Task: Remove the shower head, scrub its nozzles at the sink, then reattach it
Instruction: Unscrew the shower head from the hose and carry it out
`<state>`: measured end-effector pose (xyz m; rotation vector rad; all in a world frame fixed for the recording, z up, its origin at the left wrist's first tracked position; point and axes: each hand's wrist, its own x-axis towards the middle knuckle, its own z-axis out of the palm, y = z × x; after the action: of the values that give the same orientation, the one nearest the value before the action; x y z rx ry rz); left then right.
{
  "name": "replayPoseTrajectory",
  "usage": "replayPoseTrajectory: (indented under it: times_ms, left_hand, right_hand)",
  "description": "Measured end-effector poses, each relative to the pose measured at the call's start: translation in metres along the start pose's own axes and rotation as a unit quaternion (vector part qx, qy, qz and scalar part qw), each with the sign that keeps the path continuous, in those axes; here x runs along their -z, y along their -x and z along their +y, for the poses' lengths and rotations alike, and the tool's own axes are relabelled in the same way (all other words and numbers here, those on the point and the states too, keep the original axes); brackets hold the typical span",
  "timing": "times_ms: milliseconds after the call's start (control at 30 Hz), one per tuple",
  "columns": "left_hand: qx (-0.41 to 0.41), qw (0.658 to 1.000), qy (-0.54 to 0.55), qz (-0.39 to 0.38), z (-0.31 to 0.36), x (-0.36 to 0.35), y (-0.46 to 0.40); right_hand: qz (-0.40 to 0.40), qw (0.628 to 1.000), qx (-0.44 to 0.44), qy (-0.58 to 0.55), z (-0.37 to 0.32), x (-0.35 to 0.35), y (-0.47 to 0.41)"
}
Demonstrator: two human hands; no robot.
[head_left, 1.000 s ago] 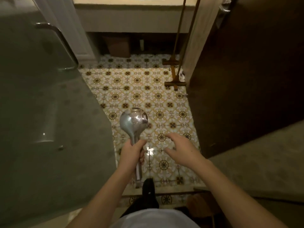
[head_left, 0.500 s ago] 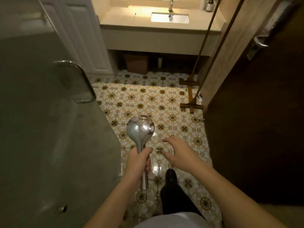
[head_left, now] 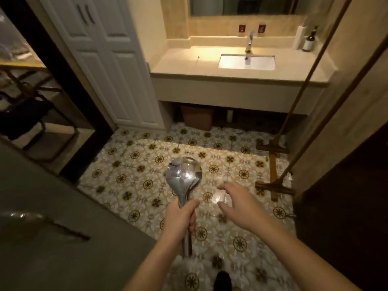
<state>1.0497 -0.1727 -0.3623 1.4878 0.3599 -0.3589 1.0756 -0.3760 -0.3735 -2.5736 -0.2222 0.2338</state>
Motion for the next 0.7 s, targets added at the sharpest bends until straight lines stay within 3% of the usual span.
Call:
replayPoseTrajectory:
  times_ms: [200,433,700]
  left_hand:
    - [0.015,0.999,0.036,0.037,0.049,-0.029,-0.118]
    - [0.024,0.998,0.057,-0.014,0.106,-0.044,-0.287]
    - [0.016,0.999,0.051,-0.009,0.212,-0.049,-0.473]
  right_hand:
    - [-0.012,1.000,-0.016,-0.005,0.043,0.036,-0.113]
    - [0.017,0.999,-0.049,-0.011,0.086,0.068,-0.264]
    - [0.037,0.993,-0.096,-0.060,0.078,0.108,-0.451]
